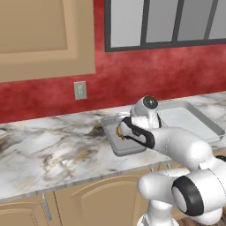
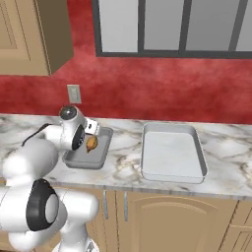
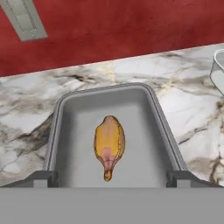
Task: Place one tomato and one chicken drumstick in each tupperware on the nearby counter, to pack two identical lunches.
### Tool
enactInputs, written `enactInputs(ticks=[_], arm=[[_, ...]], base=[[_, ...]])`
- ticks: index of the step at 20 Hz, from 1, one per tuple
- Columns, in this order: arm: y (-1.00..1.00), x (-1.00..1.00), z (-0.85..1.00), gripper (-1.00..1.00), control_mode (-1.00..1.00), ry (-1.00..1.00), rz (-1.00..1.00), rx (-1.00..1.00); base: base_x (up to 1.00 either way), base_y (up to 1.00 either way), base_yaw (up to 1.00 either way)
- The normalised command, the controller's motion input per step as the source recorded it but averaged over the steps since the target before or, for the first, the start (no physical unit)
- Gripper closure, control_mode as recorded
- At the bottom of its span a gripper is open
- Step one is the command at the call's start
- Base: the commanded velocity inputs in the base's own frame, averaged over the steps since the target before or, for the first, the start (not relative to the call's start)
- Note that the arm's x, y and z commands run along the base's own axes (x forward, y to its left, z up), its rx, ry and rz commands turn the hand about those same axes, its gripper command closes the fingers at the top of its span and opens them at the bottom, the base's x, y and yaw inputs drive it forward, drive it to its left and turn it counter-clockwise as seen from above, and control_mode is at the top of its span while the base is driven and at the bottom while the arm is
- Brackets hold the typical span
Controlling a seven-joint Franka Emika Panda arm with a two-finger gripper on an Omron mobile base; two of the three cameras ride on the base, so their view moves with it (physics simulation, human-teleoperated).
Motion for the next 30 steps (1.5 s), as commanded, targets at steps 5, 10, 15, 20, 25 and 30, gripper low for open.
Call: enactInputs(ticks=[5, 10, 15, 20, 25, 30], arm=[[-0.11, -0.39, 1.00, -1.00, -1.00, 0.01, -0.07, -0.01], [-0.09, -0.45, 1.00, -1.00, -1.00, 0.08, -0.07, -0.02], [-0.04, -0.87, 0.59, -1.00, -1.00, 0.02, 0.00, -0.03], [-0.21, -1.00, 0.05, -1.00, -1.00, -0.06, 0.00, 0.00], [-0.72, -0.95, -0.09, -1.00, -1.00, 0.02, -0.06, 0.01], [-0.23, -0.45, -0.20, -1.00, 1.00, 0.10, -0.01, 0.00]], base=[[0.00, 0.00, 0.00], [0.00, 0.00, 0.00], [0.00, 0.00, 0.00], [0.00, 0.00, 0.00], [0.00, 0.00, 0.00], [-0.12, -0.04, 0.00]])
